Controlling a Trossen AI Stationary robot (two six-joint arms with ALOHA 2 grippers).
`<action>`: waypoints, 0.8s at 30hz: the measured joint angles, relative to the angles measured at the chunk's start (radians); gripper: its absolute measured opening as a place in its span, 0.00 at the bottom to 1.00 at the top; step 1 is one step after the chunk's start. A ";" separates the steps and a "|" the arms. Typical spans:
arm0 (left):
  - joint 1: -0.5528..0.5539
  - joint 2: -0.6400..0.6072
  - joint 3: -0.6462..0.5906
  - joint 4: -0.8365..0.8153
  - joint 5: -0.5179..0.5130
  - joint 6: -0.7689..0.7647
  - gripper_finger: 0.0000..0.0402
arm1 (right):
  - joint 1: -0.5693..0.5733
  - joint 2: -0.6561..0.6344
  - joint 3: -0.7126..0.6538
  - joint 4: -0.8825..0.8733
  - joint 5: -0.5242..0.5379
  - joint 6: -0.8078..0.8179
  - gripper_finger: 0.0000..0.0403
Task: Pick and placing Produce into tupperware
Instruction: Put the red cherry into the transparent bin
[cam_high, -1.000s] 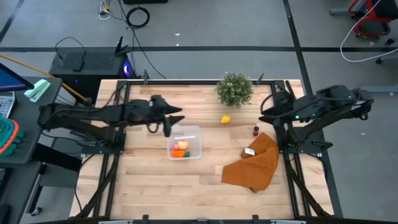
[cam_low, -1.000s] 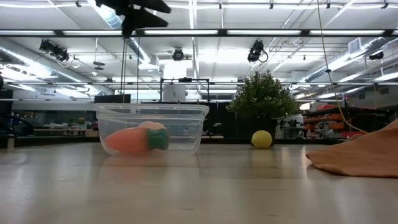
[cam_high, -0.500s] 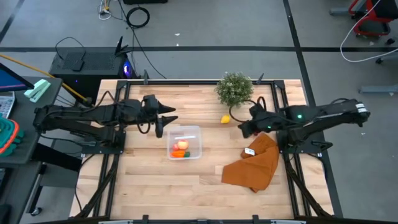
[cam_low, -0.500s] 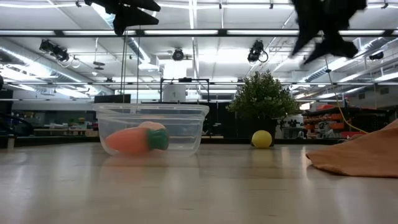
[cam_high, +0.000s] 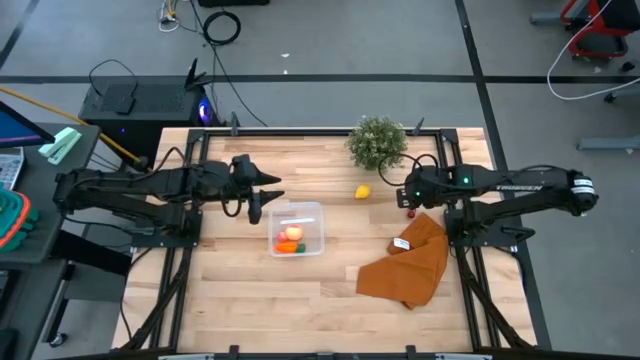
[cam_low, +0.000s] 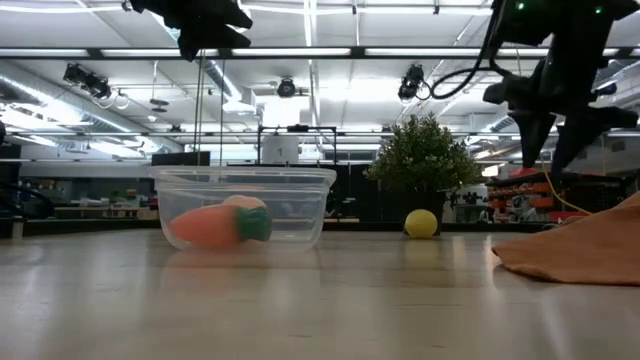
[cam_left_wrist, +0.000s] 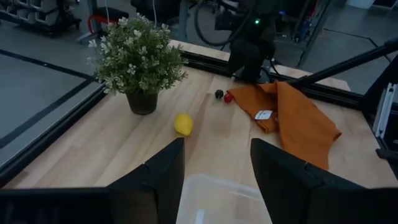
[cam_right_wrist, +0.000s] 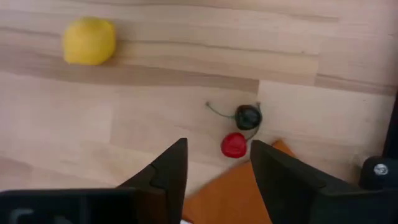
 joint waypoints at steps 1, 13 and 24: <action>0.000 0.000 0.000 0.000 0.000 0.002 0.47 | -0.008 0.004 -0.004 0.006 -0.007 0.000 0.41; 0.006 0.001 0.000 0.037 0.000 0.011 0.47 | -0.061 0.122 -0.064 0.088 -0.126 -0.002 0.57; 0.050 0.001 0.000 0.039 0.000 -0.029 0.47 | -0.067 0.232 -0.074 0.111 -0.095 -0.064 0.53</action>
